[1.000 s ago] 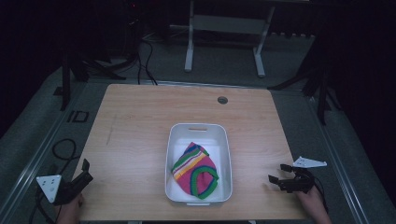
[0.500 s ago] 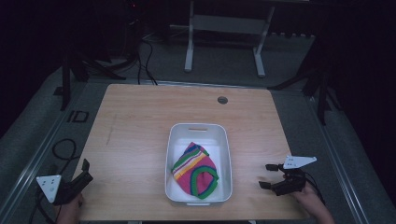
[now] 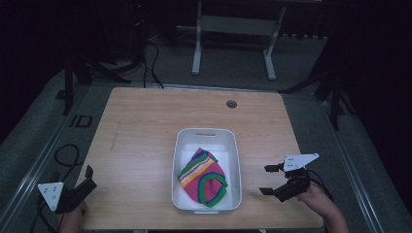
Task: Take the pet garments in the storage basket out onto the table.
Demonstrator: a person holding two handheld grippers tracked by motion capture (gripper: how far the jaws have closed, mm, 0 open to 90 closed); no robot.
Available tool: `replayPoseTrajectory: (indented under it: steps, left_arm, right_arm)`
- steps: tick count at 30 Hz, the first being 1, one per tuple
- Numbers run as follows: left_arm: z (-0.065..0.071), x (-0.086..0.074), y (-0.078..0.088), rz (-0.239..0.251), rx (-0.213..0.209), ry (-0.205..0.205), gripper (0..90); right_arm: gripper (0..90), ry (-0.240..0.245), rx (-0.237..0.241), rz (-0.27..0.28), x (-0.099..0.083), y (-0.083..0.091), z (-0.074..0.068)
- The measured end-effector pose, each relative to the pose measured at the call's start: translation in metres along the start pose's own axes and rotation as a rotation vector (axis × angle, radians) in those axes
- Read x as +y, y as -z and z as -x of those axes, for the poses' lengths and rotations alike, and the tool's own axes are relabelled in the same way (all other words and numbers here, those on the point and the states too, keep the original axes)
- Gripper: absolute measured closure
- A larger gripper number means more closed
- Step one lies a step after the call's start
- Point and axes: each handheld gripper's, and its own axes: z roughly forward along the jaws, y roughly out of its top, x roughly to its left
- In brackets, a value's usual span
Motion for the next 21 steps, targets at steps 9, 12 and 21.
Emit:
replayPoseTrajectory:
  steps: [9, 12, 21]
  left_arm:
    - [0.000, 0.000, 0.000, 0.001, 0.000, 0.001, 1.9]
    - [0.000, 0.000, 0.000, 0.000, -0.002, 0.001, 1.9]
    - [0.000, 0.000, 0.000, 0.000, -0.004, 0.001, 1.9]
  right_arm:
    - [13.2, 0.037, 0.026, -0.005, 0.046, -0.006, -0.008]
    - [13.2, 0.070, 0.025, -0.027, 0.065, -0.013, -0.012]
    - [13.2, 0.118, 0.050, -0.074, 0.095, -0.037, -0.018]
